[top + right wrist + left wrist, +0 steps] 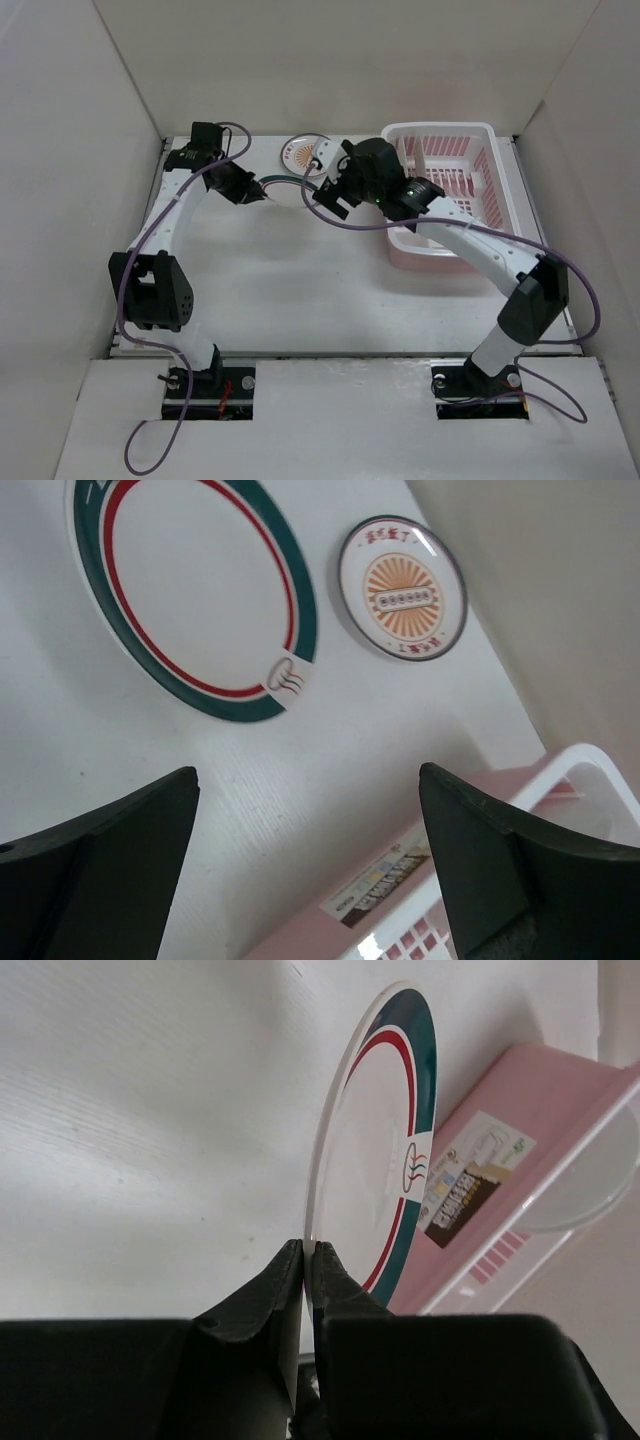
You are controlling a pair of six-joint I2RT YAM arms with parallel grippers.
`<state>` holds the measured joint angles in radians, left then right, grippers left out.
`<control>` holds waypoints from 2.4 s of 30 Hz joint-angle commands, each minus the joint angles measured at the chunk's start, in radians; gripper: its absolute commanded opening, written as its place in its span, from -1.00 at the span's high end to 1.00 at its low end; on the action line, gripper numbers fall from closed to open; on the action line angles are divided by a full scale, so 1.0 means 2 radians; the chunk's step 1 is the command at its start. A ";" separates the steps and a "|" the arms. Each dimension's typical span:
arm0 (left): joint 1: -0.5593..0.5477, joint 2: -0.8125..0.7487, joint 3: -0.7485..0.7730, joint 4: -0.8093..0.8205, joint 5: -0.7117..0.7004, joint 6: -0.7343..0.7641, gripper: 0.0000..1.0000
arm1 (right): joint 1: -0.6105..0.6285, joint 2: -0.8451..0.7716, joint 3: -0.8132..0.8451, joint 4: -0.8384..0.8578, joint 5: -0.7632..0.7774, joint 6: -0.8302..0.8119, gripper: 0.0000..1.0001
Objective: Load the plates into the dish rack
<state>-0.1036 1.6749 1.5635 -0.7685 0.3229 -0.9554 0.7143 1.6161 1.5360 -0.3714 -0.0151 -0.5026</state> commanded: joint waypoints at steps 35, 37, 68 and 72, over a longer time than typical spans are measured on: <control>0.036 -0.077 -0.031 0.031 0.126 -0.037 1.00 | 0.042 0.096 0.096 -0.008 -0.085 -0.016 -0.73; 0.036 -0.083 -0.031 0.031 0.126 -0.037 1.00 | 0.042 0.101 0.090 0.000 -0.079 -0.011 -0.71; 0.036 -0.111 -0.010 0.119 0.175 -0.030 -0.65 | 0.056 0.040 0.026 0.101 -0.003 0.063 1.00; 0.036 -0.111 -0.005 0.130 0.142 -0.003 -1.00 | 0.050 0.004 0.021 0.117 0.033 0.096 1.00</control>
<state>-0.0326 1.5017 1.5066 -0.5636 0.6216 -1.0203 0.8291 1.7279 1.5642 -0.3008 -0.0154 -0.3851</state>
